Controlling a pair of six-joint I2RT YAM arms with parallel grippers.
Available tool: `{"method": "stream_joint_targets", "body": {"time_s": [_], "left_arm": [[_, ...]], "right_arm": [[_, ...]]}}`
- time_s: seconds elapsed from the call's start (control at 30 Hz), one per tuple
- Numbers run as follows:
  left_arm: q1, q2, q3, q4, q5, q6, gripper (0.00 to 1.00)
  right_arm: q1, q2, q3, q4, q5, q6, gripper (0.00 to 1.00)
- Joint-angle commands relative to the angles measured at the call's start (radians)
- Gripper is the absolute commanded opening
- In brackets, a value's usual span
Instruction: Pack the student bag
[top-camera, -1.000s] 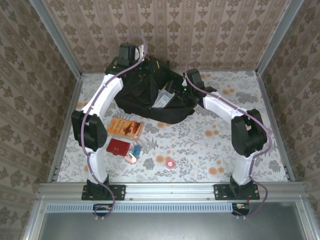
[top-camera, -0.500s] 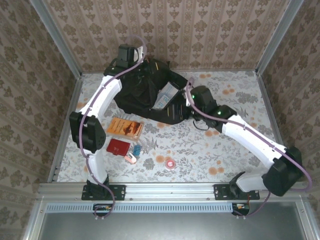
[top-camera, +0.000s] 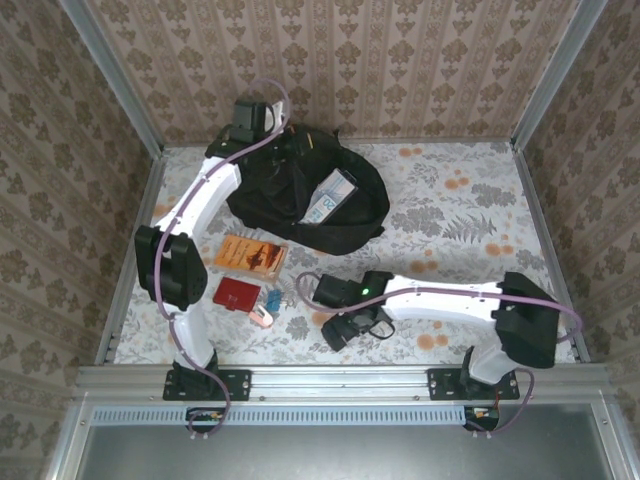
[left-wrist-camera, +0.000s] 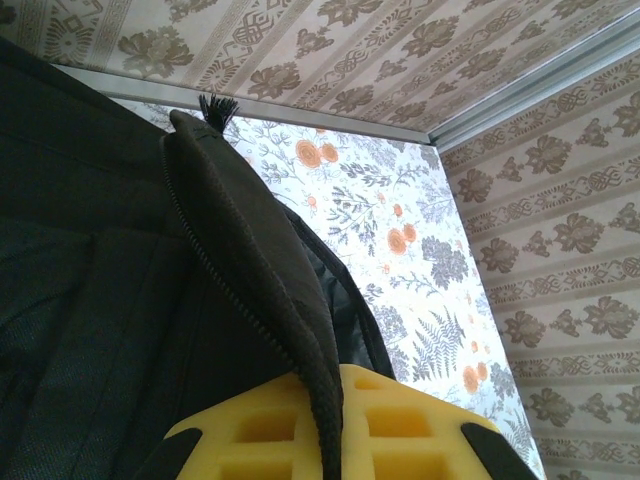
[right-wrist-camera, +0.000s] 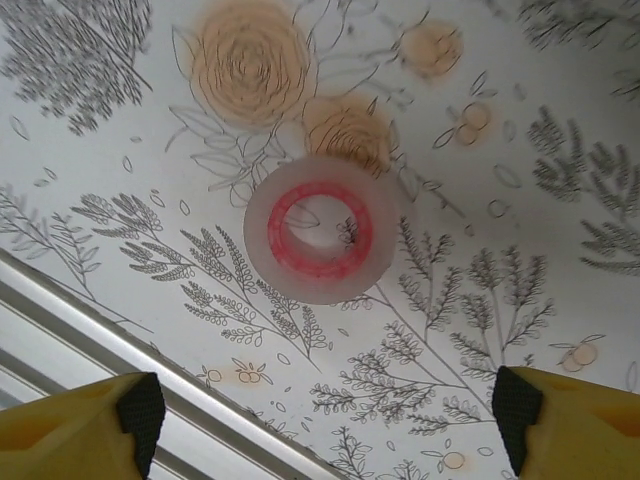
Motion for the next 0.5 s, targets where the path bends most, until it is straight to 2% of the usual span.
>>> {"method": "stream_joint_targets", "body": {"time_s": [0.0, 0.47], "left_arm": [[0.01, -0.044, -0.01, 0.031, 0.012, 0.01, 0.0], [0.013, -0.043, -0.013, 0.037, 0.02, -0.004, 0.0]], "right_arm": [[0.026, 0.076, 0.083, -0.082, 0.051, 0.046, 0.91], [0.033, 0.264, 0.158, -0.077, 0.03, 0.018, 0.95]]}}
